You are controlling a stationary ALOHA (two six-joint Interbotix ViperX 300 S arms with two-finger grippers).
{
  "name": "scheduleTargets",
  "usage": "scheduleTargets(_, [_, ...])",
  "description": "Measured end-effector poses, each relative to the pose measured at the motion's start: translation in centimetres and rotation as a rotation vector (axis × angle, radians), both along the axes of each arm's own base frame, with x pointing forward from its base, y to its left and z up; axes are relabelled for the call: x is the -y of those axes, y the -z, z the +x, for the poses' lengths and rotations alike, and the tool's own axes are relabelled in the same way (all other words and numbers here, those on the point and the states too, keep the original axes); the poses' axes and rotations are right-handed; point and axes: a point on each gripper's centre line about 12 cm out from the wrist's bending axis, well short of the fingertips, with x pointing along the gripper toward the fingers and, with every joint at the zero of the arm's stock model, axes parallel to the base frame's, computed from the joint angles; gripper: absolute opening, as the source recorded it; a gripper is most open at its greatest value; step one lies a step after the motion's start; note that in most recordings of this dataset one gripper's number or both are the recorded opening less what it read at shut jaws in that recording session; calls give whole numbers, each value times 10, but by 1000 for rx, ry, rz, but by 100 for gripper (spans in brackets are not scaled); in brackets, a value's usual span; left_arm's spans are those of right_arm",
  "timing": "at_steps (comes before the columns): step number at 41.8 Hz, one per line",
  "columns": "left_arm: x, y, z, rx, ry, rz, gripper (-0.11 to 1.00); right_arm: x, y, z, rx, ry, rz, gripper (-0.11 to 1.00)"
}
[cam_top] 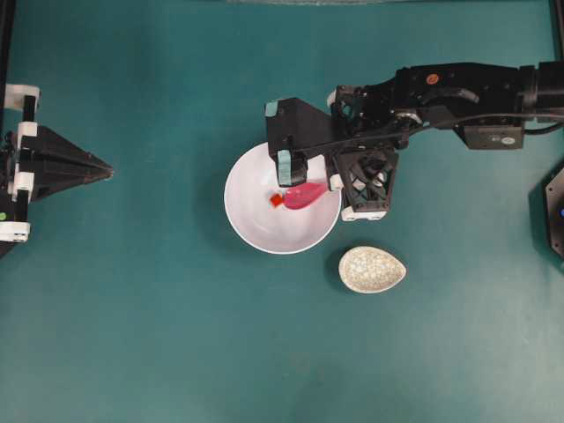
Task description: Grip the spoon and scoop the red block from the bowl with right arm.
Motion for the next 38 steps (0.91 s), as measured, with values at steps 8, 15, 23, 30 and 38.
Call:
scheduleTargets(8, [0,0,0,0,-2,0,0,0,0,13,27,-10,-9,24])
scheduleTargets(15, [0,0,0,-2,-1,1,0,-4,-2,23,43,-28,-12,24])
scheduleTargets(23, [0,0,0,0,-1,2,0,-16,-3,26,46,-53,-11,24])
scheduleTargets(30, [0,0,0,0,-2,0,0,-21,-4,26,49,-62,-10,24])
scheduleTargets(38, [0,0,0,0,-2,0,0,-19,-5,29,72,-53,-15,24])
